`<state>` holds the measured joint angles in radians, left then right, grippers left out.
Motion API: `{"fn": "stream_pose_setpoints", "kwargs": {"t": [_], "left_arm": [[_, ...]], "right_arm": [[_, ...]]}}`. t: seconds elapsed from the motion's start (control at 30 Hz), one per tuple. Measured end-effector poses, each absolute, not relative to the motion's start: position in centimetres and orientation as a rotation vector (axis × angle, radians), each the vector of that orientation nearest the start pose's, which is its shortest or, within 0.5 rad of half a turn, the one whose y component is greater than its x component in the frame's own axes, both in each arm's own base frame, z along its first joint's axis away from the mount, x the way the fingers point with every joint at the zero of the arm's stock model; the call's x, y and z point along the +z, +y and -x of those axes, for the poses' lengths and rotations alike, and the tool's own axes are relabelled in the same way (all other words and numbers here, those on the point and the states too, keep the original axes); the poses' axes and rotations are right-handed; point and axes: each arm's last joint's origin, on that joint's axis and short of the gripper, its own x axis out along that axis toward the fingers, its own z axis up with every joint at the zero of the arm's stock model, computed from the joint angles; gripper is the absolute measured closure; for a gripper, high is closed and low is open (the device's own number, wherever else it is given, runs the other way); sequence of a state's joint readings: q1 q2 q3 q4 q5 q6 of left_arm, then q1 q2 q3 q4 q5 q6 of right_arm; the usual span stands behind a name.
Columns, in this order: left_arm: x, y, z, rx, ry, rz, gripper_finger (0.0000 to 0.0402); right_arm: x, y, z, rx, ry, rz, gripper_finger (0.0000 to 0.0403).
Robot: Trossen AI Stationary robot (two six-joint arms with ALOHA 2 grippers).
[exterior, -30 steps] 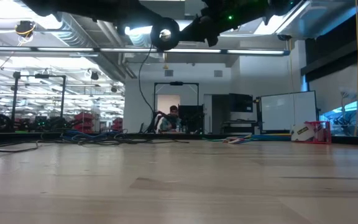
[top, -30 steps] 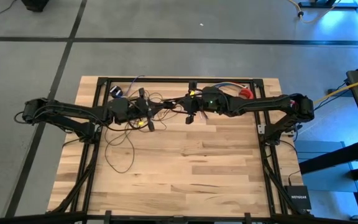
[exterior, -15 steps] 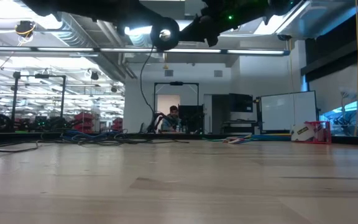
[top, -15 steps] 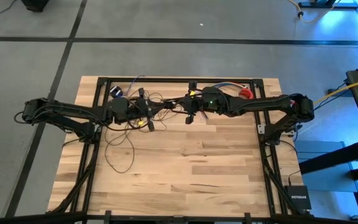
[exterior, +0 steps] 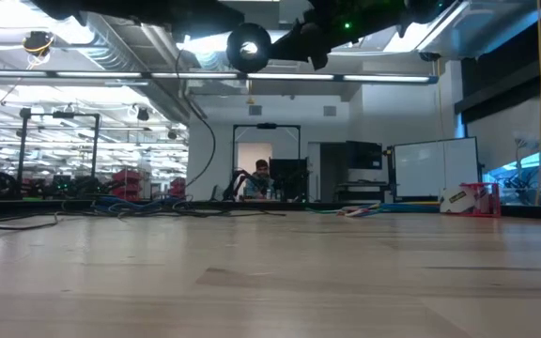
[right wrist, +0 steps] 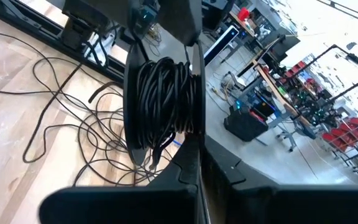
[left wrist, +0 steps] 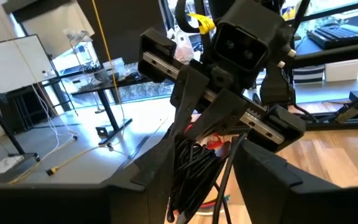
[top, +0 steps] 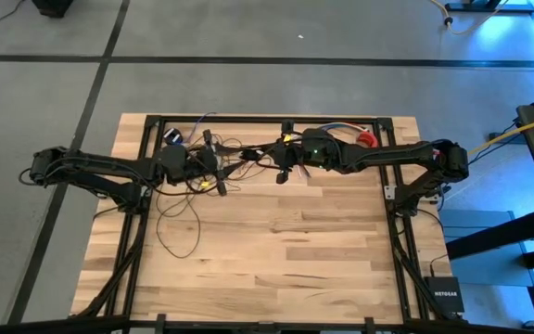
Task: Coiling cords
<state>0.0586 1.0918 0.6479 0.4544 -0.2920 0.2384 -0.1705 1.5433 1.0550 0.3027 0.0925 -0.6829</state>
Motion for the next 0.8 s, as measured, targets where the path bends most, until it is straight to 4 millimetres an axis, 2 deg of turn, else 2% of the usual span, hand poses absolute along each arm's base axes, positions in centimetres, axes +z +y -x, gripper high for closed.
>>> {"fn": "stream_pose_setpoints", "kwargs": {"t": [0.4, 0.6, 0.8], "left_arm": [[28.7, 2.2, -24.0, 0.352, 0.041, -0.226, 0.0253], [28.8, 2.2, -23.8, 0.352, 0.034, -0.163, 0.0253], [30.3, 2.1, -21.5, 0.366, 0.01, -0.134, 0.0253]], "right_arm": [[29.1, -6.3, -34.7, -0.21, 0.237, 0.675, 0.0394], [28.9, -6.2, -34.7, -0.191, 0.252, 0.625, 0.0392], [29.3, -6.4, -34.7, -0.26, 0.229, 0.629, 0.0395]]}}
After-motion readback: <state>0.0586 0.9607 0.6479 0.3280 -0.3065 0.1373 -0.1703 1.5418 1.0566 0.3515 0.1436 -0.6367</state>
